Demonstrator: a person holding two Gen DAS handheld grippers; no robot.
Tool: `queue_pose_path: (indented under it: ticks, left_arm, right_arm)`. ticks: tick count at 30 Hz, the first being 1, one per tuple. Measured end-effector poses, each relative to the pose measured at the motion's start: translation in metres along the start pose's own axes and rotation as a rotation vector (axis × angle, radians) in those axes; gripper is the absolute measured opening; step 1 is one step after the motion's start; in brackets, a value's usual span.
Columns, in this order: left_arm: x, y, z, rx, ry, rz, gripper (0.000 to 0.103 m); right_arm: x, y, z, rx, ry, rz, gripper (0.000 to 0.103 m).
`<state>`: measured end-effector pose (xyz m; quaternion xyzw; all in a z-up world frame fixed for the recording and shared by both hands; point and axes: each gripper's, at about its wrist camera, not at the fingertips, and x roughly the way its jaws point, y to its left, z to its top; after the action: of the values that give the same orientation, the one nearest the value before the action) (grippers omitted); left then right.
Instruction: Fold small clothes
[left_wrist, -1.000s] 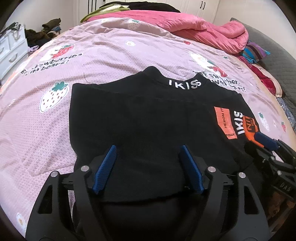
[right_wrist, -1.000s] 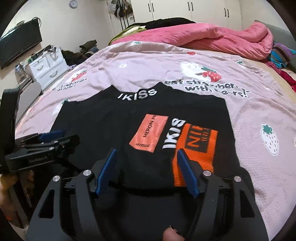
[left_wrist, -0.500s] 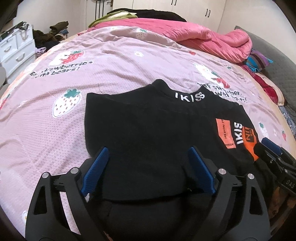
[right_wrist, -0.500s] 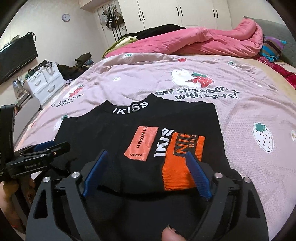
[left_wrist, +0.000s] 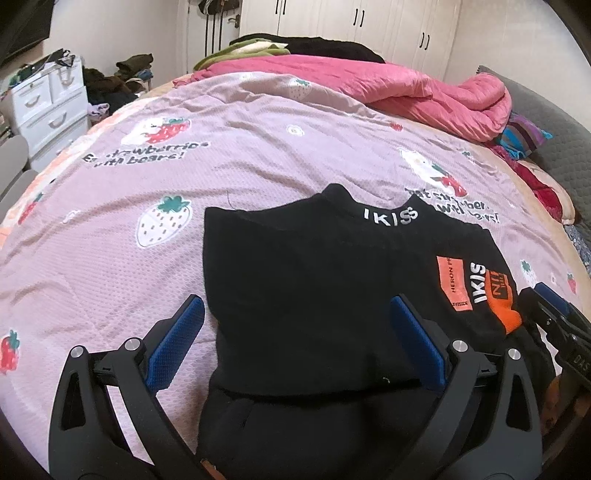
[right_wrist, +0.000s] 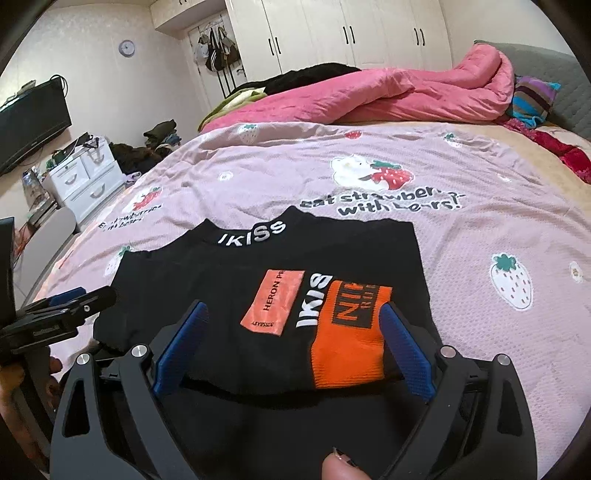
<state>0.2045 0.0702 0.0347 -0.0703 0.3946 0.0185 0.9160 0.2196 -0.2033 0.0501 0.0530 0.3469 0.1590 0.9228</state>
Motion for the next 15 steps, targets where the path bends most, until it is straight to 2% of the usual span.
queue_pose_path:
  ticks: [15]
  left_arm:
    - [-0.038, -0.001, -0.001, 0.001, -0.094, 0.02, 0.094]
  right_arm:
    - [-0.027, 0.008, 0.007, -0.018, -0.109, -0.001, 0.097]
